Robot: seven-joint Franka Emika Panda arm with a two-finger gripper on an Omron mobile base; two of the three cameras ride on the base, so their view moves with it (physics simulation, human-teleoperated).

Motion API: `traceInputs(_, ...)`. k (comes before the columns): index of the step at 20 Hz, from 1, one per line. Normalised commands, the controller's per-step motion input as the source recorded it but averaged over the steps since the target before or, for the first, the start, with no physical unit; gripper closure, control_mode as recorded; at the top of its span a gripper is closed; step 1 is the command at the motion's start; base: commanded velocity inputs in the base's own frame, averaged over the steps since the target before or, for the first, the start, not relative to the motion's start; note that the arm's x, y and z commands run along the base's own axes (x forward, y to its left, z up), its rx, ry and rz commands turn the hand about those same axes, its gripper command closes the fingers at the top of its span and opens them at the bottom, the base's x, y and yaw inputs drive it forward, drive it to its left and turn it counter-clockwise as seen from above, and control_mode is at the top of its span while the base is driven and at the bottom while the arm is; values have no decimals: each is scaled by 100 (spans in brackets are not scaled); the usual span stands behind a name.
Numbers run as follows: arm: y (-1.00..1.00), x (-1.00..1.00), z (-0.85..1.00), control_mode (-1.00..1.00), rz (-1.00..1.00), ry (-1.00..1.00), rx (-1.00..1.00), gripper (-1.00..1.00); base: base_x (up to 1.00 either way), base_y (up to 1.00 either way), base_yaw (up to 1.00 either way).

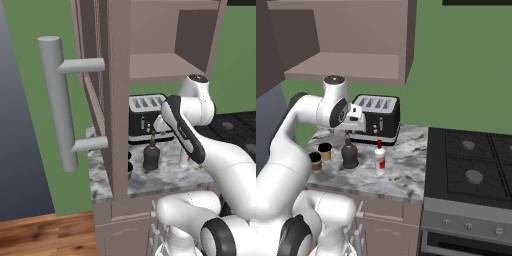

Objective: Sort all alcoholic drinks to one cabinet, and non-alcoholic drinks to the other.

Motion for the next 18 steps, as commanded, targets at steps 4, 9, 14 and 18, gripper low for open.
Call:
traceInputs(4, 15, 10, -17, -100, -2, -5, 0, -100, 0, 0, 0)
traceInputs(9, 15, 21, -16, -100, -6, -3, 0, -100, 0, 0, 0)
traceInputs(14, 11, 27, -17, -100, -7, 0, 0, -100, 0, 0, 0)
traceInputs(18, 5, 30, -17, -100, -9, 0, 0, -100, 0, 0, 0)
